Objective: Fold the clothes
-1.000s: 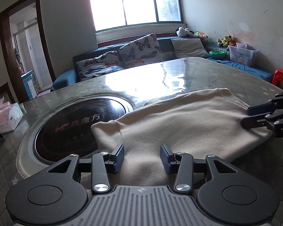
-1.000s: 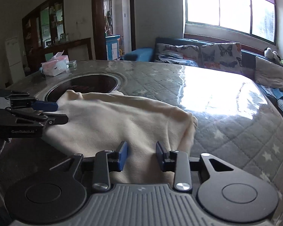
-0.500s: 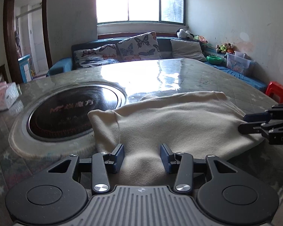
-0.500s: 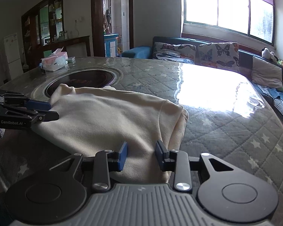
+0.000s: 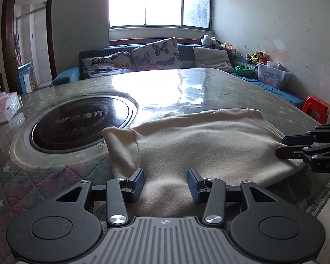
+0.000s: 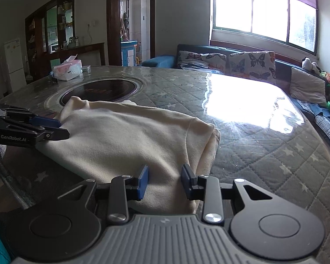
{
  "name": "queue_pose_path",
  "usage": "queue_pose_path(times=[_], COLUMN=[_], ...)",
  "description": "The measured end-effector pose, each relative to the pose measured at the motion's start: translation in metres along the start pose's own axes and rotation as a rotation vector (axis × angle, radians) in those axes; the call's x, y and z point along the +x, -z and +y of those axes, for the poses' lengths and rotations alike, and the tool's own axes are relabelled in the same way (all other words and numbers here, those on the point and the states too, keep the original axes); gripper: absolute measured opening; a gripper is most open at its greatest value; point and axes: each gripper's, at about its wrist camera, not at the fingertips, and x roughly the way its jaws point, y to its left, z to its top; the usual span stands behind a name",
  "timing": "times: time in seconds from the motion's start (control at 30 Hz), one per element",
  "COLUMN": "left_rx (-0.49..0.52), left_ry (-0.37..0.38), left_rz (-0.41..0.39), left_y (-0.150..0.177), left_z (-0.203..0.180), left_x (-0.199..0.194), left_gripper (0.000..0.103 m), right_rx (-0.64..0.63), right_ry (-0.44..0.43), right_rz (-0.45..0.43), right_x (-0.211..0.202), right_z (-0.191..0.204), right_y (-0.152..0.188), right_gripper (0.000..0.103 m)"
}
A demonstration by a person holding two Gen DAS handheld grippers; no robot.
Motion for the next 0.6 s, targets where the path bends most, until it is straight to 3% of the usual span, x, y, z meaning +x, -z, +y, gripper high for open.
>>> queue_pose_path(times=[0.1,0.27,0.6], left_rx=[0.012,0.018,0.051], left_ry=[-0.002,-0.008,-0.025], left_rz=[-0.018,-0.040,-0.012], left_y=[-0.006,-0.013,0.006], left_z=[-0.001,-0.004,-0.003], left_x=[-0.003,-0.002,-0.010], left_gripper=[0.059,0.059,0.069], right_rx=[0.001,0.005,-0.127], right_ry=[-0.004,-0.019,-0.144], right_rz=[-0.007,-0.050,-0.055], right_x=[-0.002,-0.001,0.016], right_z=[0.000,0.006,0.048], right_y=[-0.008,-0.022,-0.027], right_gripper=[0.037,0.042,0.053])
